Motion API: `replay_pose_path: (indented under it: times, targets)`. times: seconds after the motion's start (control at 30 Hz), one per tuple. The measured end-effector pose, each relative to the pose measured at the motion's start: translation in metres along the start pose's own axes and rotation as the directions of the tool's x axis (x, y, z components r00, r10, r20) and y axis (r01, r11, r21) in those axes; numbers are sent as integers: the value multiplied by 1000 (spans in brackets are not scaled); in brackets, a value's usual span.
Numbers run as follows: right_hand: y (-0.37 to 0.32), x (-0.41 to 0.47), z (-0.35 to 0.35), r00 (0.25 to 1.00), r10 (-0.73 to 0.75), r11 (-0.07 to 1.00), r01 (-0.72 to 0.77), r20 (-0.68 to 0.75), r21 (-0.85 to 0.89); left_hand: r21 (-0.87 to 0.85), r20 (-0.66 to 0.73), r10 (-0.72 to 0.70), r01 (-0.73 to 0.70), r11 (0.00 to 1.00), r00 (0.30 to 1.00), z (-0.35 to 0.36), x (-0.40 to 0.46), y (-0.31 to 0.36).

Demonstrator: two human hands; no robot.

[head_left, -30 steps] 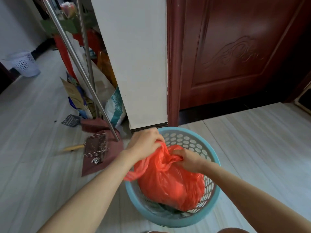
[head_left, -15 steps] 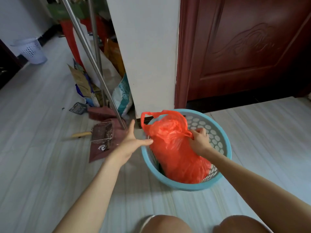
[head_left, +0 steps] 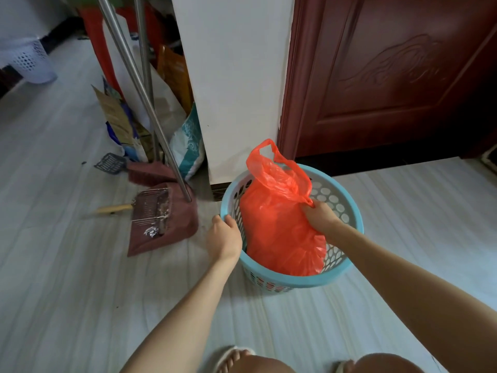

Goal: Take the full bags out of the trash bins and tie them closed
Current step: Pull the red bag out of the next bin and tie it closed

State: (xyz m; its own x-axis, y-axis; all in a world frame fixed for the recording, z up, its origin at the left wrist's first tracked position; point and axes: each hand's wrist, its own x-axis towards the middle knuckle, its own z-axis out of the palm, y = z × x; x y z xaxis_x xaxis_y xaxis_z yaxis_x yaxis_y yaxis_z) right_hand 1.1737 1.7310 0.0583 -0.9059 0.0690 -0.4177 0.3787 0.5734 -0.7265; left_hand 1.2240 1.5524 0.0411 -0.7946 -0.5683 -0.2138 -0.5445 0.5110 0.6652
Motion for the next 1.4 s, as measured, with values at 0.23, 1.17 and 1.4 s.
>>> replay_pose_path:
  times: [0.23, 1.17, 1.4]
  targets:
    - [-1, -33, -9, 966, -147, 970, 183, 213, -162, 4, -50, -17, 18, 1000, 999, 11, 7, -2]
    - [-77, -101, -145, 770, -257, 814, 498, -584, 299, -356, 139, 165, -106, 928, 976, -83, -7, 81]
    - [-32, -147, -214, 700, -363, 848, 521, -615, 93, -759, 502, 365, 197, 620, 784, -100, -91, 200]
